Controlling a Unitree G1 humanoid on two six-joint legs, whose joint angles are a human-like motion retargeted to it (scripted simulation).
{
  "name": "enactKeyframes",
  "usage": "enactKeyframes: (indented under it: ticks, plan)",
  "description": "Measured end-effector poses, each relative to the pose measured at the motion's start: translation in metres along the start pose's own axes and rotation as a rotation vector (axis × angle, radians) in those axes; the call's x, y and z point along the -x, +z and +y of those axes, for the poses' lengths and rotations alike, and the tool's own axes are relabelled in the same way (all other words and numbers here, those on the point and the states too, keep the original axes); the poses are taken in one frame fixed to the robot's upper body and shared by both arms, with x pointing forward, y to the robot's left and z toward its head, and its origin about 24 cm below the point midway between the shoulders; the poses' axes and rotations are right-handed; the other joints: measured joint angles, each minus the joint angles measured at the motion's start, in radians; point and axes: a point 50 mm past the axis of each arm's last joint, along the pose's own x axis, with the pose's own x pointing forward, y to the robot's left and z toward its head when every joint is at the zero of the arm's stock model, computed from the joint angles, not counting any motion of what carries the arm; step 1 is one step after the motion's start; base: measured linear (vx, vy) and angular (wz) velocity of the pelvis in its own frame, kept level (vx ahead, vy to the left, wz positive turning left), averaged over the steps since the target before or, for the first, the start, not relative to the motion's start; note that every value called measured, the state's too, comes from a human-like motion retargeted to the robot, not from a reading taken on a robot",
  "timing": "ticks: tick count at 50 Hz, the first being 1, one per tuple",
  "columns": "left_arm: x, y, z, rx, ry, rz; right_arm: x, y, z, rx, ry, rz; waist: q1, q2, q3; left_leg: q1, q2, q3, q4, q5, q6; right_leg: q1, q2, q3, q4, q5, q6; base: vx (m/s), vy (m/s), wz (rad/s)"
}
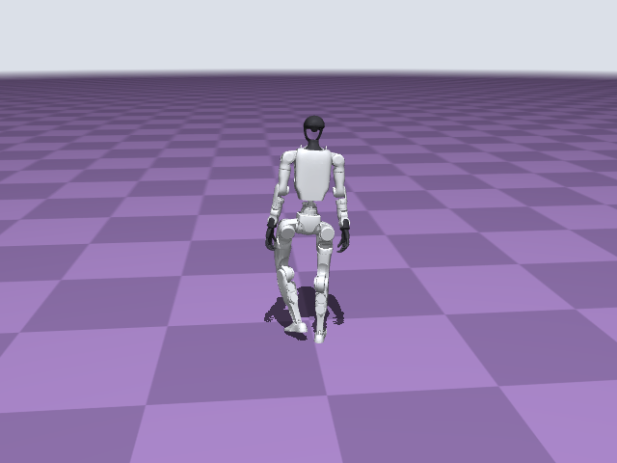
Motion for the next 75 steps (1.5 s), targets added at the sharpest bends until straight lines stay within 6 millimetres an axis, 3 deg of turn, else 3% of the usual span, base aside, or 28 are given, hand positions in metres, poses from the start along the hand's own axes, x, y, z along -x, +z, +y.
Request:
enactKeyframes:
  ticks: [5,9,11,13,16,20,23,28,30,32,34,40,43,47,48,50,52,55,61,64,67,72,75]
  plan:
    - [0.0,-0.001,-0.006,-0.029,-0.04,0.003,0.004,0.009,-0.009,0.017,-0.018,-0.023,0.038,0.035,0.02,-0.045,0.01,-0.01,-0.256,0.017,-0.113,-0.02,0.033,0.046,0.005,-0.01,0.001,0.15,0.12,-0.51]
    - [0.0,-0.004,-0.006,-0.067,-0.075,0.019,0.011,0.033,-0.013,0.07,-0.059,-0.095,0.049,0.077,0.049,-0.103,-0.01,-0.22,-0.398,0.035,-0.288,0.005,0.092,0.072,0.0,-0.021,0.009,0.13,0.14,-0.4]
    - [0.0,-0.006,-0.005,-0.086,-0.088,0.035,0.015,0.047,-0.012,0.089,-0.065,-0.148,0.043,0.081,0.055,-0.119,-0.024,-0.311,-0.418,0.054,-0.328,0.02,0.102,0.064,-0.003,-0.028,0.018,0.25,0.17,0.12]
    - [0.001,-0.009,-0.006,-0.089,-0.101,0.05,0.018,0.057,-0.011,0.109,-0.067,-0.198,0.039,0.071,0.054,-0.12,-0.036,-0.322,-0.405,0.087,-0.303,0.035,0.096,0.057,0.0,-0.032,0.03,0.27,0.15,0.11]
    - [0.001,-0.013,-0.012,-0.068,-0.135,0.069,0.022,0.068,-0.014,0.138,-0.083,-0.25,0.053,0.048,0.04,-0.104,-0.044,-0.232,-0.363,0.101,-0.201,0.052,0.066,0.056,0.018,-0.035,0.061,0.41,0.3,-0.2]
    - [0.002,-0.02,-0.02,0.008,-0.192,0.093,0.026,0.078,-0.013,0.168,-0.126,-0.287,0.057,0.014,0.021,-0.094,-0.054,-0.246,-0.284,0.049,-0.137,0.062,0.023,0.077,0.091,-0.011,0.126,0.41,0.24,-0.43]
    - [0.002,-0.022,-0.015,0.034,-0.183,0.111,0.026,0.082,-0.007,0.155,-0.112,-0.311,0.054,0.011,0.015,-0.048,-0.054,-0.25,-0.294,0.037,-0.095,0.028,0.033,0.137,0.218,0.107,0.14,0.35,0.16,-0.13]
    - [0.001,-0.009,-0.001,0.065,-0.093,0.083,0.026,0.083,-0.003,0.171,-0.09,-0.319,0.03,0.072,0.036,0.04,-0.002,-0.308,-0.346,0.034,-0.076,-0.137,0.047,0.067,0.618,0.386,0.082,0.32,0.17,0.02]
    - [0.001,0.0,0.009,0.076,-0.071,0.037,0.026,0.083,-0.005,0.19,-0.107,-0.322,0.01,0.09,0.042,0.059,0.011,-0.32,-0.36,0.026,-0.067,-0.212,0.022,-0.025,0.776,0.336,0.074,0.28,0.14,-0.03]
    - [0.001,0.01,0.021,0.077,-0.038,-0.011,0.027,0.084,-0.007,0.204,-0.12,-0.316,-0.009,0.088,0.05,0.077,0.006,-0.317,-0.385,0.024,-0.057,-0.293,-0.008,-0.095,0.883,0.218,0.09,0.26,0.11,0.06]
    - [0.002,0.018,0.03,0.074,0.004,-0.038,0.026,0.081,-0.007,0.212,-0.122,-0.3,-0.03,0.076,0.058,0.1,-0.01,-0.322,-0.418,0.029,-0.052,-0.389,0.019,-0.089,0.919,0.12,0.11,0.23,0.07,0.13]
    - [0.005,0.034,0.048,0.057,0.073,-0.102,0.02,0.067,-0.008,0.22,-0.097,-0.246,-0.101,0.035,0.08,0.169,-0.072,-0.319,-0.475,0.014,-0.012,-0.592,0.001,-0.083,0.751,-0.112,0.017,0.29,0.06,0.08]
    - [0.006,0.039,0.05,0.028,0.061,-0.109,0.015,0.054,-0.008,0.184,-0.088,-0.198,-0.133,0.009,0.089,0.217,-0.109,-0.324,-0.481,-0.01,0.024,-0.62,0.01,-0.008,0.584,-0.125,-0.044,0.47,-0.03,0.27]
    - [0.006,0.039,0.052,-0.034,0.037,-0.092,0.005,0.028,-0.001,0.125,-0.034,-0.116,-0.108,-0.016,0.094,0.311,-0.104,-0.304,-0.458,-0.077,0.027,-0.534,0.018,-0.043,0.403,0.043,-0.12,0.63,-0.21,-0.22]
    - [0.006,0.038,0.051,-0.048,0.032,-0.085,0.003,0.02,0.001,0.113,-0.014,-0.091,-0.098,-0.013,0.091,0.339,-0.095,-0.292,-0.458,-0.092,0.027,-0.506,0.033,-0.041,0.374,0.045,-0.154,0.76,-0.19,-0.44]
    - [0.005,0.032,0.047,-0.056,0.027,-0.071,-0.002,0.006,0.008,0.1,0.015,-0.046,-0.07,0.005,0.068,0.384,-0.07,-0.253,-0.464,-0.117,0.027,-0.436,0.077,-0.095,0.339,-0.043,-0.171,0.82,-0.2,-0.75]
    - [0.004,0.033,0.043,-0.055,0.029,-0.077,0.0,0.005,0.005,0.078,0.037,-0.021,-0.022,0.0,0.08,0.446,-0.074,-0.198,-0.475,-0.117,0.027,-0.454,0.052,-0.099,0.453,-0.086,-0.182,0.64,-0.15,-0.96]
    - [0.002,0.021,0.023,0.023,-0.005,-0.051,0.002,0.006,0.0,0.088,0.033,-0.003,-0.036,0.007,0.083,0.484,-0.044,-0.148,-0.392,-0.058,0.027,-0.408,0.091,-0.008,0.481,-0.133,-0.153,0.71,-0.11,-0.47]
    - [0.001,0.009,0.005,0.036,-0.108,-0.017,0.012,0.043,-0.006,0.078,-0.024,-0.154,-0.021,-0.019,0.123,0.333,0.064,-0.19,0.162,0.16,0.027,-0.222,0.163,0.094,0.371,-0.173,-0.209,0.73,-0.38,-0.47]
    - [0.001,0.007,0.007,0.0,-0.088,-0.015,0.019,0.063,-0.008,0.079,-0.033,-0.231,0.018,-0.009,0.132,0.191,0.132,-0.203,0.451,0.028,0.027,-0.149,0.199,0.137,0.291,-0.165,-0.231,0.45,-0.11,-0.48]
    - [0.001,0.005,0.008,-0.023,-0.079,-0.01,0.03,0.084,-0.013,0.109,-0.062,-0.289,0.048,0.019,0.123,0.058,0.181,-0.176,0.583,-0.066,0.027,-0.101,0.229,0.163,0.218,-0.147,-0.229,0.36,0.24,-0.28]
    - [0.001,-0.006,0.002,0.0,-0.101,0.028,0.047,0.115,-0.016,0.181,-0.121,-0.4,0.063,0.04,0.085,-0.094,0.135,-0.048,0.406,-0.068,0.027,-0.047,0.202,0.157,0.124,-0.126,-0.169,0.27,0.53,0.1]
    - [0.001,-0.009,-0.004,0.015,-0.123,0.049,0.057,0.13,-0.018,0.218,-0.153,-0.472,0.027,0.042,0.054,-0.144,-0.004,-0.049,0.058,0.096,-0.013,-0.05,0.148,0.112,0.103,-0.123,-0.11,0.27,0.49,0.56]
